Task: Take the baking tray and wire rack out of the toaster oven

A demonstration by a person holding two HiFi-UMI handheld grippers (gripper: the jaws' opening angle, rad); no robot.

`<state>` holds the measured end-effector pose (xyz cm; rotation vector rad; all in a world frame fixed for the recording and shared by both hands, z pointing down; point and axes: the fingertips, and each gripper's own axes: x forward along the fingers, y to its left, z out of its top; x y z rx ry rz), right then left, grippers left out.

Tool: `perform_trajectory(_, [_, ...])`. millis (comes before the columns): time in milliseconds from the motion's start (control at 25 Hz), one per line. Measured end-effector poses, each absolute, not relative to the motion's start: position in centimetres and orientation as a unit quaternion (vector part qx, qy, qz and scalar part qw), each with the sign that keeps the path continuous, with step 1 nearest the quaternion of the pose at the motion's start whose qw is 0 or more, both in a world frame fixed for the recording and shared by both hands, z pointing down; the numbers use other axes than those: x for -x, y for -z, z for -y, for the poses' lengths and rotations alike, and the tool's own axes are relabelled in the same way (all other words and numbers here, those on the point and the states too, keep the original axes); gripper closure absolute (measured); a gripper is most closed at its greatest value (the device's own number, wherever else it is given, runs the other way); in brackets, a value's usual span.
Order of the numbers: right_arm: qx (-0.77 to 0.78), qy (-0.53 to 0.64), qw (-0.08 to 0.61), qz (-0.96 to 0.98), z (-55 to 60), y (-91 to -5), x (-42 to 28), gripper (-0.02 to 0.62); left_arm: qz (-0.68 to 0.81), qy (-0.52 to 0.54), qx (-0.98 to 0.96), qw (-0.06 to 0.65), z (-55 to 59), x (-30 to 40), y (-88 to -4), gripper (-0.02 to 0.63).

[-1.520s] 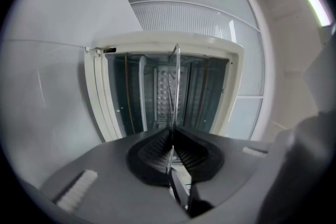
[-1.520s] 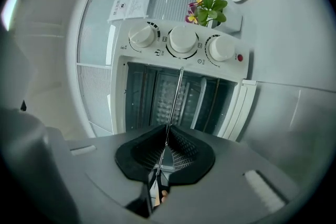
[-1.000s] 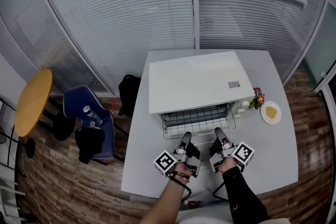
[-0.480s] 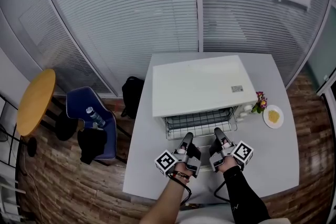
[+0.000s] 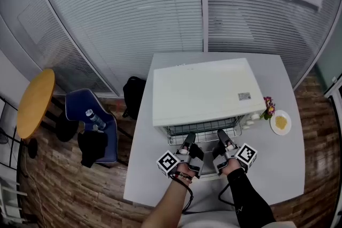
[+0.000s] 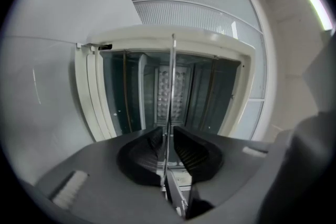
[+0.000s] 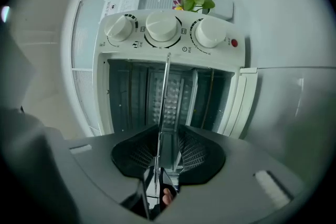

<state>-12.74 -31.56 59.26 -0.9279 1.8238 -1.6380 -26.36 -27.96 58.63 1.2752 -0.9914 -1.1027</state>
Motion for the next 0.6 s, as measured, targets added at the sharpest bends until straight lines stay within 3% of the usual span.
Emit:
perform_trajectory(120, [0.330, 0.590, 0.262, -0.689, 32.3, -58.6, 13.1, 0.521, 0.426, 0.463, -0.537, 0.562, 28.6, 26.5, -58.8, 0.545])
perform_trajectory(160, [0.325, 0.581, 0.262, -0.699, 32.5, -58.2, 13.3, 0.580, 0.426, 0.461, -0.540, 0.560, 28.8, 26.6, -58.9, 0.546])
perform_trajectory(200, [0.321, 0.575, 0.261, -0.706, 32.6, -57.9, 13.4, 0.588, 0.426, 0.461, -0.544, 0.558, 28.9, 26.6, -58.9, 0.548])
perform_trajectory(600, [0.313, 0.579, 0.277, -0.700, 32.0, -58.1, 13.2, 0.591, 0.415, 0.468, -0.541, 0.562, 28.2, 26.3, -58.9, 0.549])
